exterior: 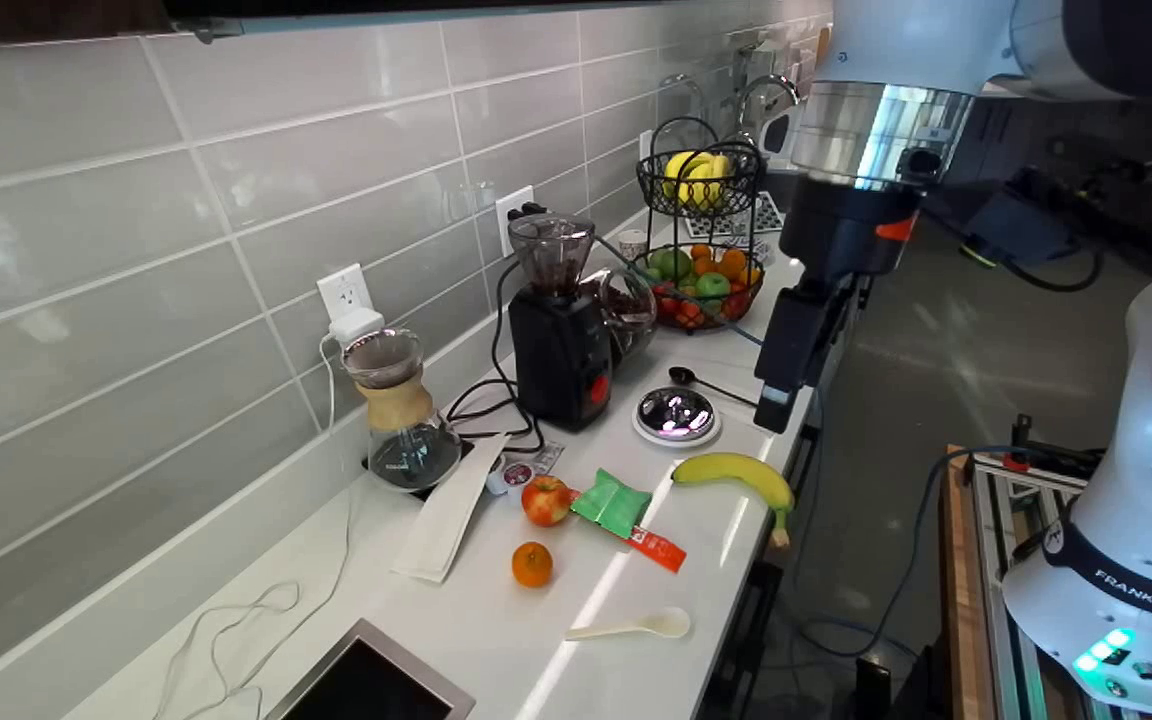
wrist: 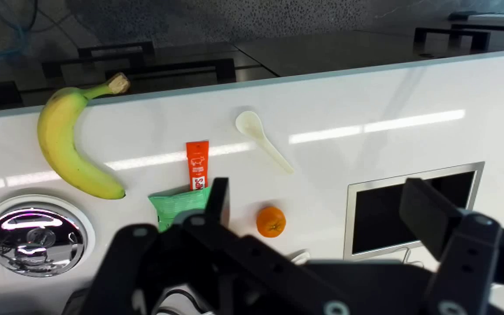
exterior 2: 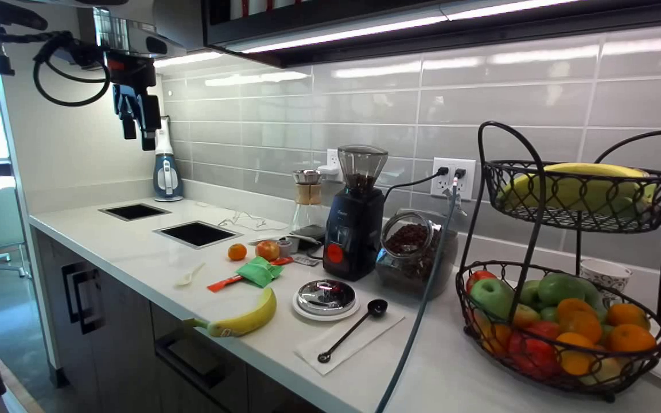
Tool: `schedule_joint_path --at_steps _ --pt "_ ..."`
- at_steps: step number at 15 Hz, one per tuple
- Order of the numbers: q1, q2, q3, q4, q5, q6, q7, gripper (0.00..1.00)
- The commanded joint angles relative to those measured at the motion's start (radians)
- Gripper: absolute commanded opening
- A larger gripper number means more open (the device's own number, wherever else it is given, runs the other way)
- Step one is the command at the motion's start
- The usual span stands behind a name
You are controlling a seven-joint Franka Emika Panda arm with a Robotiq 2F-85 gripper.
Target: Remove one apple from the rack
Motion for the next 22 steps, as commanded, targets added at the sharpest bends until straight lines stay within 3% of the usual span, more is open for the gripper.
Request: schedule_joint_path --at_steps 1,4,6,10,13,17,21,22 --pt "-0.007 -0.001 0.005 0.003 0.004 -0.004 -0.004 1.00" --pt "-0.007 -0.001 0.005 0.003 0.004 -0.004 -0.004 1.00" --pt "-0.095 -0.011 0.020 -0.043 -0.075 0.060 0.059 1.00" --pt "-0.229 -0.024 -0.019 -0.116 -0.193 0.180 0.099 1.00" --pt "-0.347 0.003 -0.028 -0.187 -0.291 0.369 0.129 1.00" --pt "-0.444 0.143 -0.089 -0.178 -0.364 0.549 0.047 1.00" --pt "-0.625 0.233 -0.121 -0.178 -0.562 0.612 0.030 1.00" --pt "-0.547 0.191 -0.129 -0.177 -0.499 0.576 0.040 1.00"
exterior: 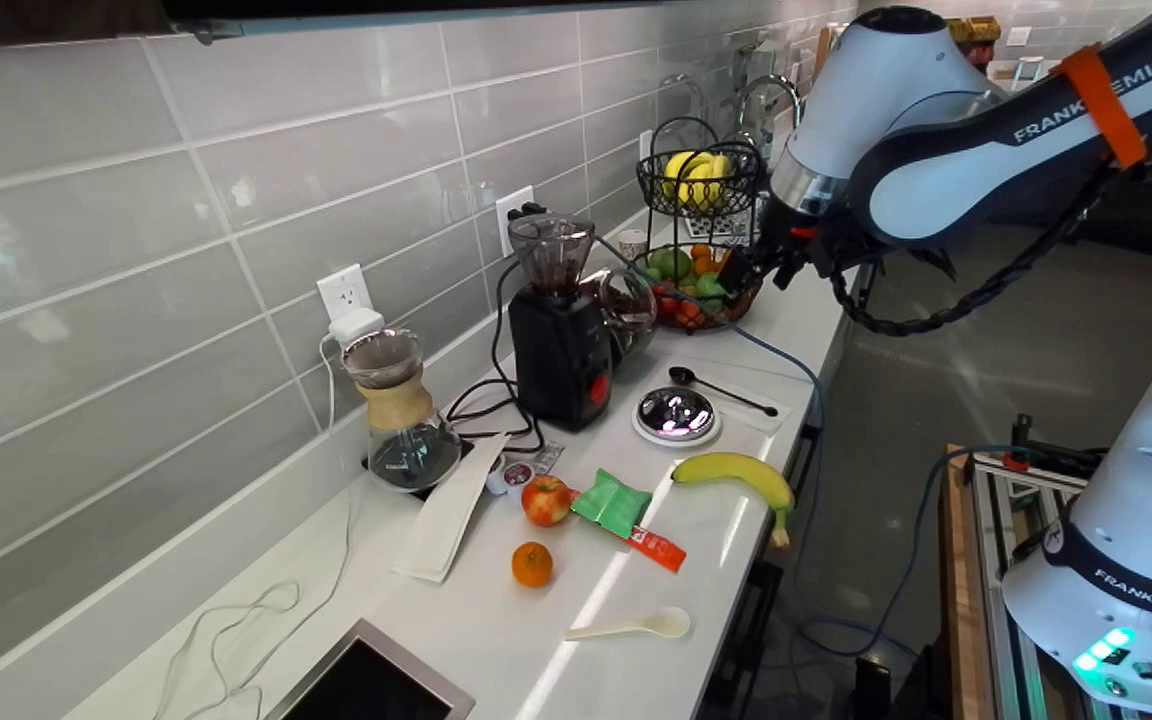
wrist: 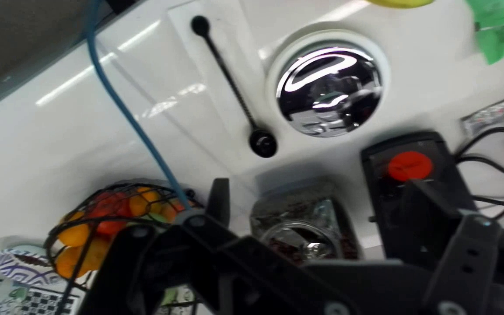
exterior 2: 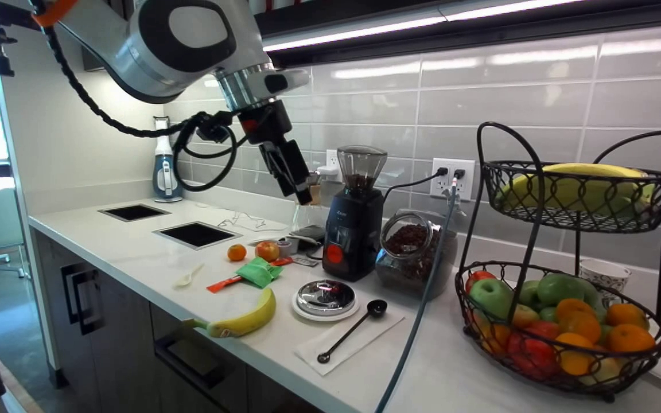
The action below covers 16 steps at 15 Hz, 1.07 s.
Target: Remove one apple from the rack
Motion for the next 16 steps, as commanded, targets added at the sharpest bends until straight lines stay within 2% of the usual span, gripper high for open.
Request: schedule_joint_path --at_steps 1,10,13,16 --pt "-0.008 0.016 -0.023 0.004 -0.025 0.001 0.005 1.00" --pt "0.019 0.011 -0.022 0.013 -0.021 0.002 0.004 1.00" --pt "-0.062 0.088 -0.014 0.057 -0.085 0.038 0.040 1.00" --pt "-0.127 0.185 -0.050 0.122 -0.135 0.052 0.053 1.00"
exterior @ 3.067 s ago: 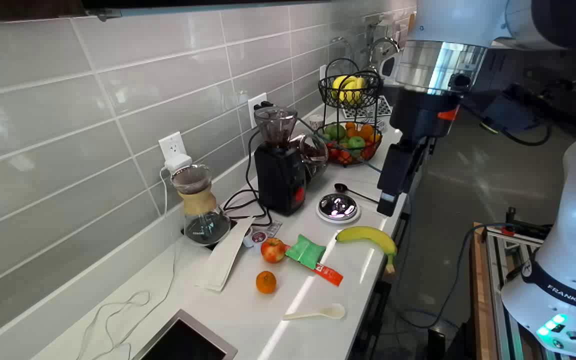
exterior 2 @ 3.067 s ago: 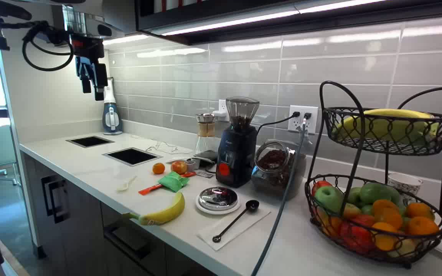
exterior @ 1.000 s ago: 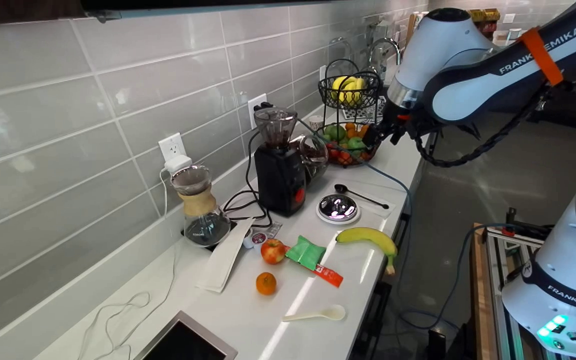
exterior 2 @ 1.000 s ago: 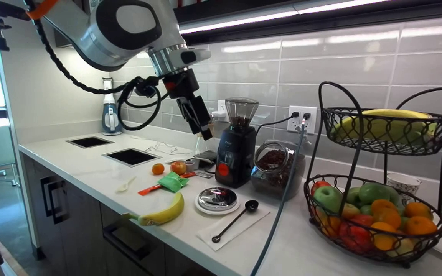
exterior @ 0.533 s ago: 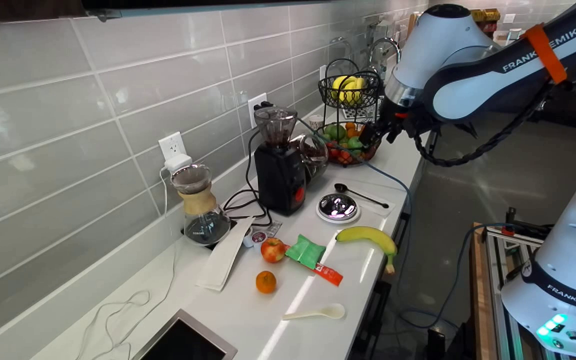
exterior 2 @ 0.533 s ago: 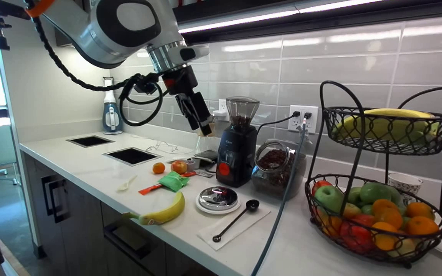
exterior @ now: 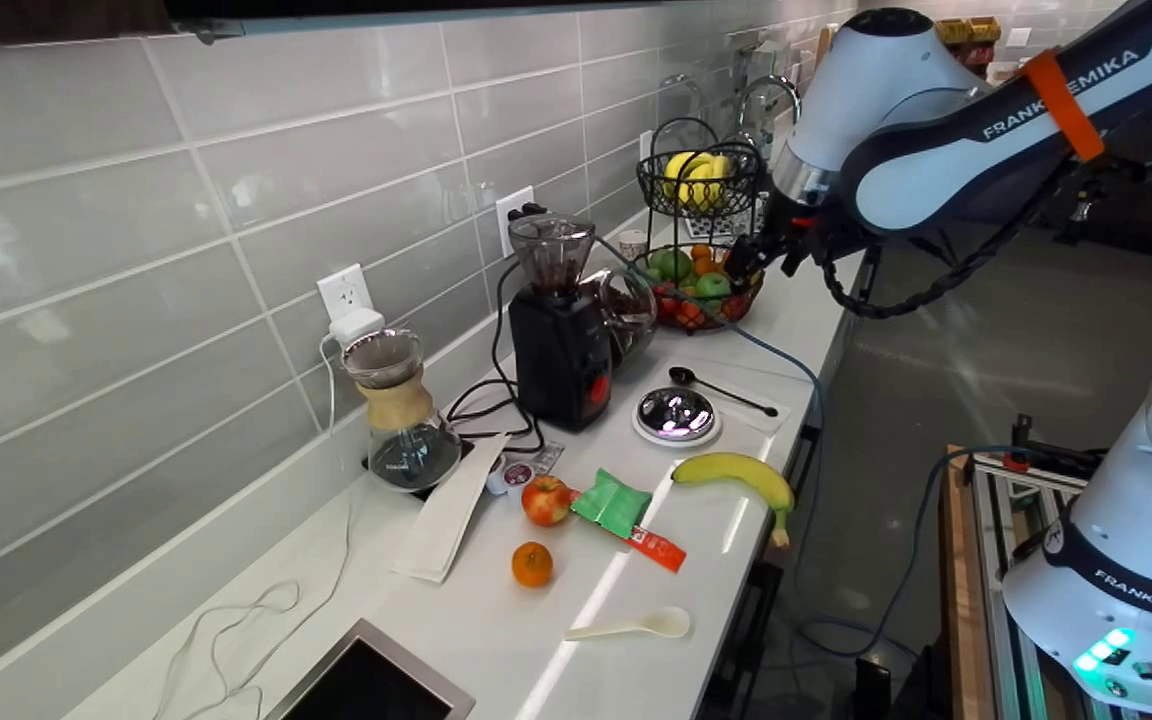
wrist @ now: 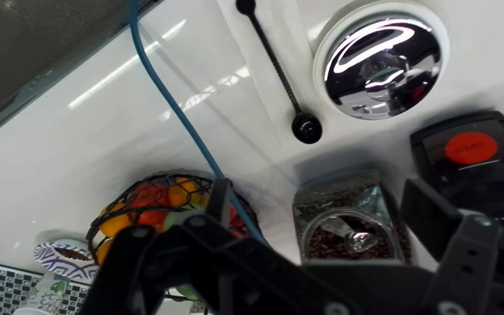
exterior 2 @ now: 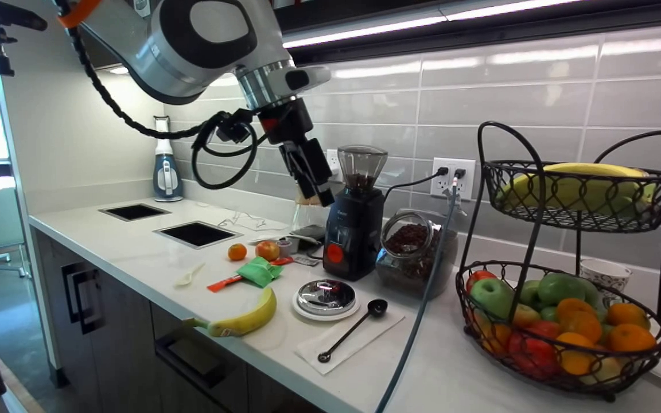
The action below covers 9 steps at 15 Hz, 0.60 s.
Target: Remove one apple from the rack
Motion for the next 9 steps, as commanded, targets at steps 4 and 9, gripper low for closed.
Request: schedule_joint_path --at_steps 4,9 --pt "-0.058 0.300 -0.109 0.136 -0.059 0.198 0.027 1.00" --pt "-0.099 0.494 -0.150 0.227 -0.087 0.361 0.054 1.00"
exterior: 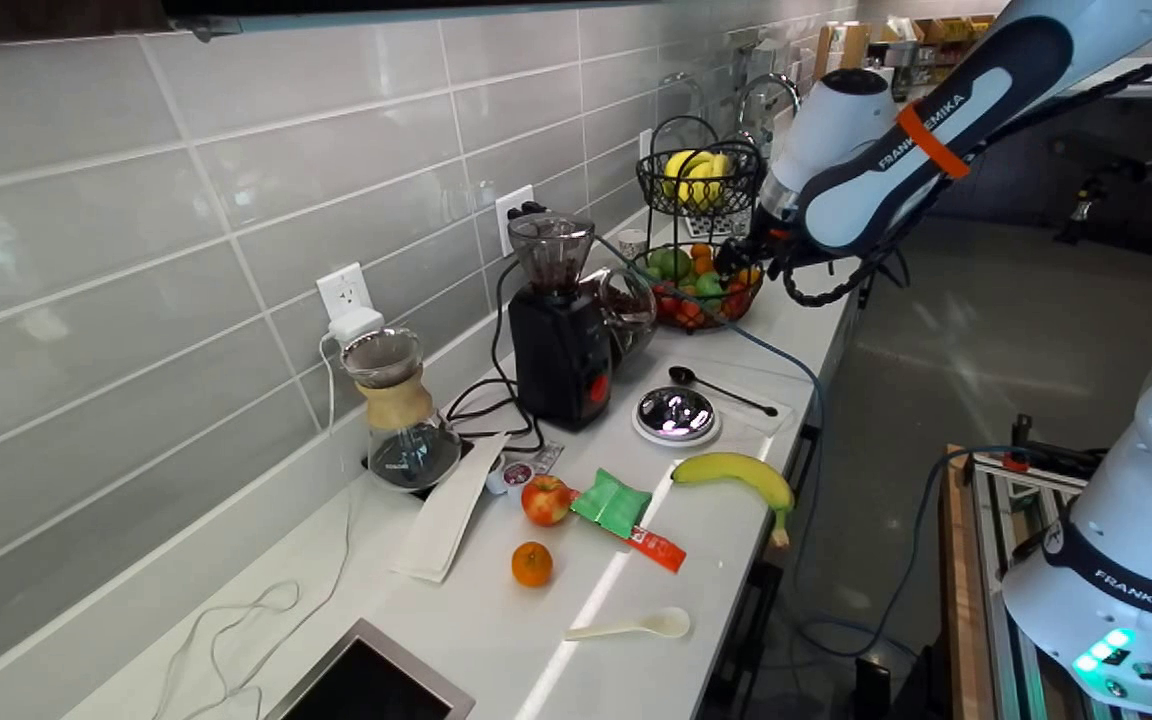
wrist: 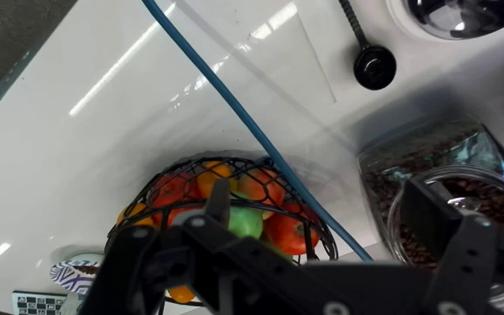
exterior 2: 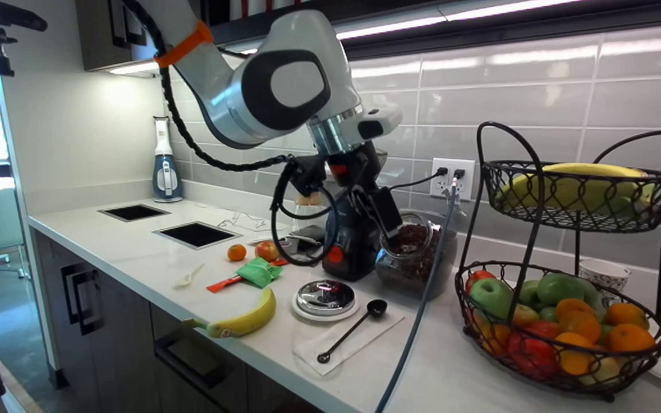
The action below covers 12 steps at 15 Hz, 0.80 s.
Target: Remove one apple from the rack
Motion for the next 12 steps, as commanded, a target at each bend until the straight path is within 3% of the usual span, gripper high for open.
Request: schedule_joint_path --at_steps 1,3,7,11,12 --pt "-0.074 0.162 -0.011 0.111 -0.132 0.099 0.111 1.00" --pt "-0.104 0.222 -0.042 0.179 -0.271 0.121 0.206 1.00" --pt "-0.083 0.328 -0.122 0.295 -0.463 0.136 0.352 1.00" --pt "-0.050 0.416 -0.153 0.367 -0.540 0.123 0.443 1.00" --pt "-0.075 0.357 -0.130 0.320 -0.497 0.112 0.383 1.00"
